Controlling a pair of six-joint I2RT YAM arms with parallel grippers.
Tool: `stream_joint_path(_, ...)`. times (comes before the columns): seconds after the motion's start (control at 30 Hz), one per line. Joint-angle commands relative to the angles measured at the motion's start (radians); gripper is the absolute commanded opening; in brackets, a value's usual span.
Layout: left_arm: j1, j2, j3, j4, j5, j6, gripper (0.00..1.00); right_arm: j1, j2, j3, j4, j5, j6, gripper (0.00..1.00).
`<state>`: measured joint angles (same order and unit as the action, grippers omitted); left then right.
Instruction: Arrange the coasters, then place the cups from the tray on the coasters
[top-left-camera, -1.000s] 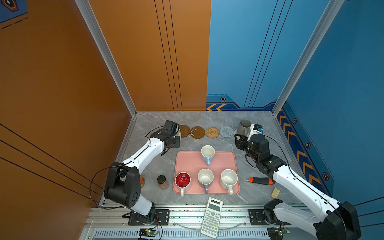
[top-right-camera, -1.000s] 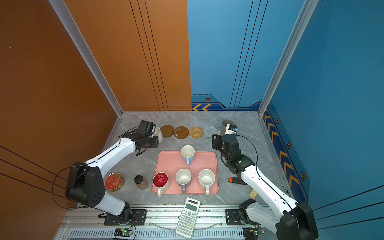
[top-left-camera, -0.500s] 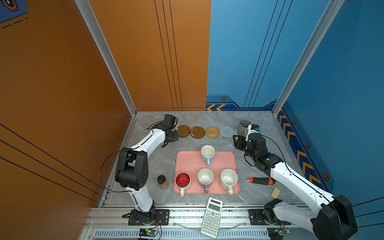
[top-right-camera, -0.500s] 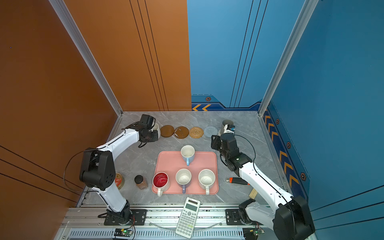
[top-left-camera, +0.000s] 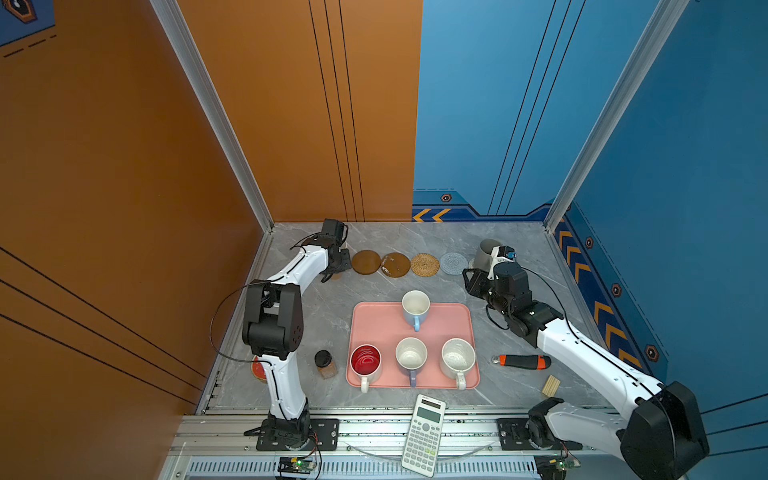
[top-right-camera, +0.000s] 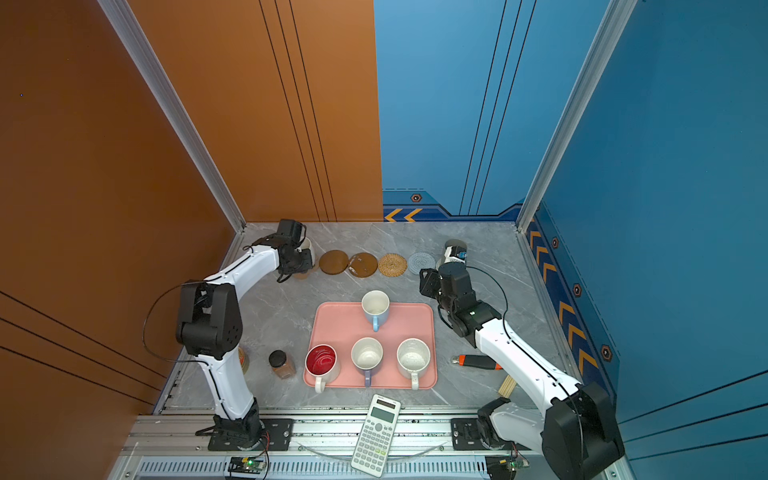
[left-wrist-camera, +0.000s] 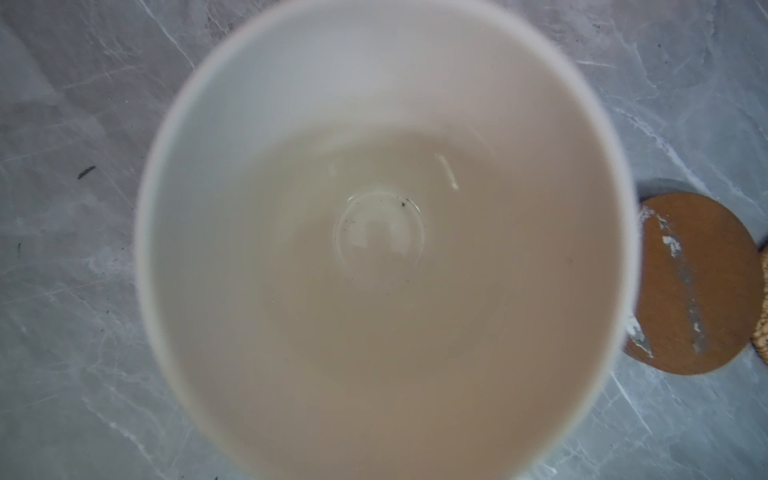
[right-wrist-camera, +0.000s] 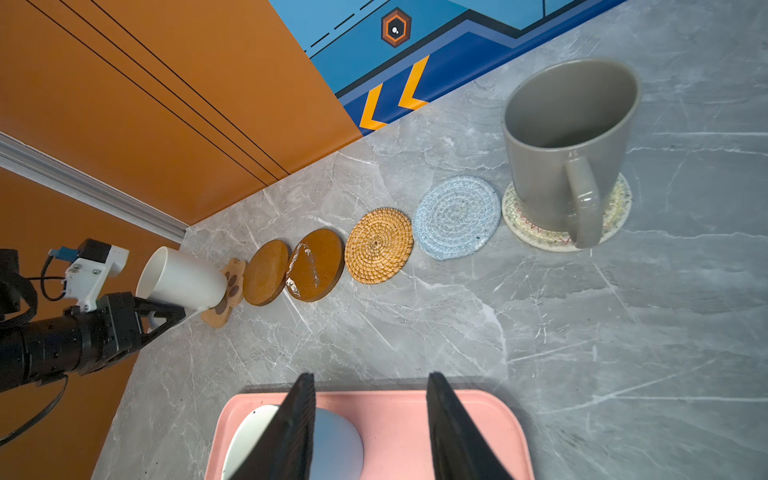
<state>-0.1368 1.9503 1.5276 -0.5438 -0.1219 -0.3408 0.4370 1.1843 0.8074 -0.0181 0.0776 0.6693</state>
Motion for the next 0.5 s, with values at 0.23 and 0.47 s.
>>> stream_joint_path(0.23,0.029,0.048,0.096,-0.027,0.006,0.002,0.0,-0.015,0.017,0.039,-0.043,-0.023,-0.024,0.43)
stream_joint_path(0.47,0.039,0.063,0.102,-0.031,0.01,0.0,0.0,-0.015,0.036,0.052,-0.048,-0.039,-0.025,0.42)
